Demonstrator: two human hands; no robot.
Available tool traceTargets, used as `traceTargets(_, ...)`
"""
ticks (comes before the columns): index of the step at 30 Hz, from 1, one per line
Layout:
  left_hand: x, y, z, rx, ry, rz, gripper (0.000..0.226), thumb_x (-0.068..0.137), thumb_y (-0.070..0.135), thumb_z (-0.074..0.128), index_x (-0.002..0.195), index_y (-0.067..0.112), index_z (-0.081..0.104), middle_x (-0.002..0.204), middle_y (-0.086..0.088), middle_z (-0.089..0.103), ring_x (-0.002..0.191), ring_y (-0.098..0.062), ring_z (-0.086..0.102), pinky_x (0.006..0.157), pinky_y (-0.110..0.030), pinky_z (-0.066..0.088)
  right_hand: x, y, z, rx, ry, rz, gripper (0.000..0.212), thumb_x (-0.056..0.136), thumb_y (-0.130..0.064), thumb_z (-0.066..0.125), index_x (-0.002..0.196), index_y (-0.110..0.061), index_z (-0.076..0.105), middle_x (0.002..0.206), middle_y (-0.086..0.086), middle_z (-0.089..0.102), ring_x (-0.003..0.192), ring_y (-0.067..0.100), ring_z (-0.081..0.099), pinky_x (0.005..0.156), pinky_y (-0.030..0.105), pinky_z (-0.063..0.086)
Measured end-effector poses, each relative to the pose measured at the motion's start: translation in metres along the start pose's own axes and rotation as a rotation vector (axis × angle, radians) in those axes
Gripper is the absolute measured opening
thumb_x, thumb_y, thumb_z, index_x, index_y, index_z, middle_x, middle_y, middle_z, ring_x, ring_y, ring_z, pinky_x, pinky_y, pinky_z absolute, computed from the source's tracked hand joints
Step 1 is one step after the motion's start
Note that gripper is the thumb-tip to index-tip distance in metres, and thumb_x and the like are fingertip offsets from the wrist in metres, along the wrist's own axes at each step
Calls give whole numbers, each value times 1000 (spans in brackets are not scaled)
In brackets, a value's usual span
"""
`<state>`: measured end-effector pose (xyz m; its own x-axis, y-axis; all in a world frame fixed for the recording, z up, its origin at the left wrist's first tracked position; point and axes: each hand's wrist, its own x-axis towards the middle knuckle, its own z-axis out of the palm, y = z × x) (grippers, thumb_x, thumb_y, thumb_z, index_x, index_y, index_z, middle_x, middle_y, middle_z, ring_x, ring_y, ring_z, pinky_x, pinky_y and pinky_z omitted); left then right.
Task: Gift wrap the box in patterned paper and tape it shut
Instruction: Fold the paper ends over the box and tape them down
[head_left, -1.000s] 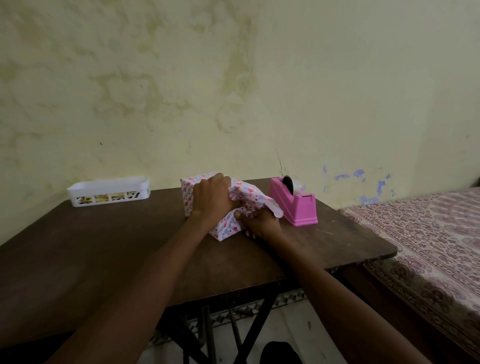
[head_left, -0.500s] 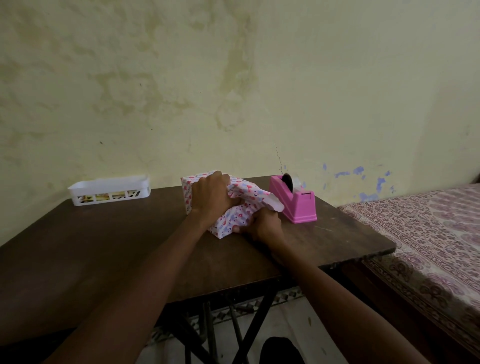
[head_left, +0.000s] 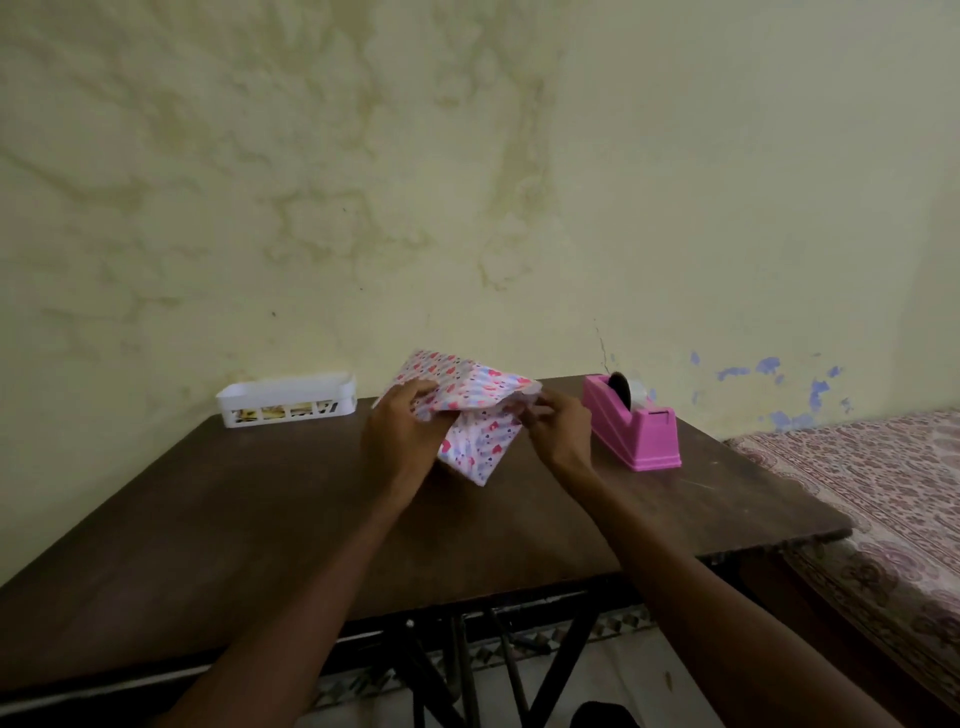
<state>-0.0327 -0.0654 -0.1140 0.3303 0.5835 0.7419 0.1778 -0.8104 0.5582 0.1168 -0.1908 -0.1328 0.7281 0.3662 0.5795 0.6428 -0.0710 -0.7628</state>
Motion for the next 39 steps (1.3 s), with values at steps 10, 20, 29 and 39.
traceTargets(10,-22,-15,-17,-248,-114,-437,38,97,35,51,126,11,58,124,-10,63,112,-26,59,80,-23,41,-8,-39,10,-279,45,-499,16,86,-20,71,101,-19,77,100,-1,75,91,18,66,72,29,50)
traceTargets(20,-57,-36,-57,-183,-44,-192,43,96,13,54,138,13,50,136,-4,55,123,-18,54,87,-15,44,-14,-50,35,-459,-72,-560,19,80,-19,73,98,-23,77,89,2,77,75,24,70,65,32,53)
traceTargets(29,-72,-56,-74,248,-150,91,67,86,-5,62,145,14,37,98,-21,70,77,-29,69,68,-33,55,-14,-46,31,-446,-141,-617,23,85,-12,72,106,-17,76,101,5,76,80,25,73,75,39,58)
traceTargets(39,-71,-46,-88,360,-133,300,62,85,25,71,141,21,44,143,-10,47,128,-28,49,98,-44,49,-11,-52,21,-428,-218,-610,23,90,-27,66,110,-21,76,103,0,76,83,18,72,78,30,54)
